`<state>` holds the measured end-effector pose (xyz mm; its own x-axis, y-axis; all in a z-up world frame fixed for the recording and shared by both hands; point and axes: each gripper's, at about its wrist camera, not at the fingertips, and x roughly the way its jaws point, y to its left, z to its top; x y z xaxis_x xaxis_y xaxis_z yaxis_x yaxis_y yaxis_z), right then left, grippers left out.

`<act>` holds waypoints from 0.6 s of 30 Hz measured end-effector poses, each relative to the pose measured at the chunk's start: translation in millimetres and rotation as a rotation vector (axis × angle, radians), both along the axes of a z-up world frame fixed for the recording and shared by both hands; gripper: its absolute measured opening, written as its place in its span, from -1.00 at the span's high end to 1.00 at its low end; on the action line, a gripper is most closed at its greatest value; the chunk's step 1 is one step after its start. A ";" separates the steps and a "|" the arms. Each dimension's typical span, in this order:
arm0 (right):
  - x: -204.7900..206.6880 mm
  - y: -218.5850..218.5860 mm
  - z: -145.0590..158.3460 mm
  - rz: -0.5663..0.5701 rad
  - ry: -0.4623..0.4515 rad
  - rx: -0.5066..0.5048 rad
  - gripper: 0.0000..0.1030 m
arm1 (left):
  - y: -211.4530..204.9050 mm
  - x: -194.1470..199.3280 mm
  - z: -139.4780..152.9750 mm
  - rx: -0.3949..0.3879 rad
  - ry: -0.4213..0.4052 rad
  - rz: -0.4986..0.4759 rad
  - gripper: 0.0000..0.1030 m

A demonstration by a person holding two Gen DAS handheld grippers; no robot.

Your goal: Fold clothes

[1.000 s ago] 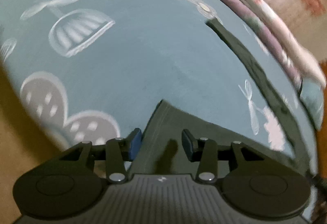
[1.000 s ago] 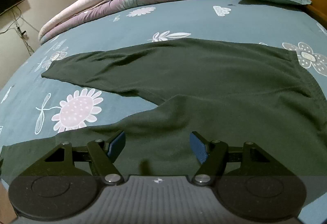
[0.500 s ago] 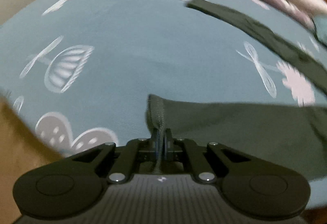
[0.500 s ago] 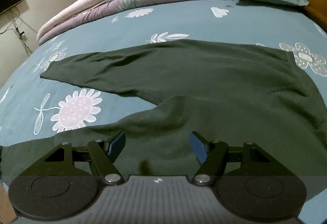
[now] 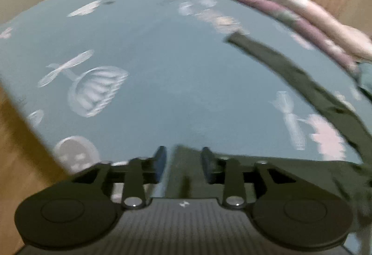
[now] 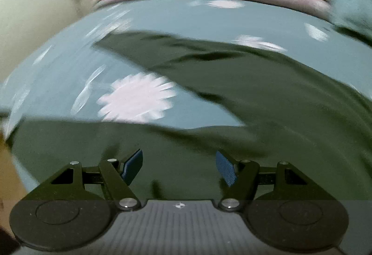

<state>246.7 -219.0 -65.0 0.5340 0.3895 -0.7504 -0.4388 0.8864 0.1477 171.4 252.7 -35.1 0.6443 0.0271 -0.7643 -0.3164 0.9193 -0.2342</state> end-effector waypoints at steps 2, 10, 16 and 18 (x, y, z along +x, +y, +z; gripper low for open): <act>1.4 21.7 -4.6 0.085 0.004 -0.027 -0.44 | -19.1 7.8 -5.9 -0.034 -0.008 -0.090 -0.10; 30.5 44.8 -34.6 0.057 0.038 -0.012 -0.58 | -11.5 12.9 -52.4 -0.070 -0.006 -0.055 -0.12; 41.8 46.4 -34.3 0.015 0.042 -0.009 -0.61 | 13.2 27.7 -38.8 -0.062 -0.024 -0.005 -0.11; 35.9 46.1 -29.0 0.024 0.036 -0.025 -0.61 | 9.8 22.3 -30.9 -0.063 -0.036 -0.035 -0.16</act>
<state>282.6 -173.0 -94.0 0.4969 0.3832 -0.7786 -0.4551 0.8790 0.1421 193.8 262.5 -65.9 0.6710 -0.0433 -0.7402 -0.2748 0.9127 -0.3025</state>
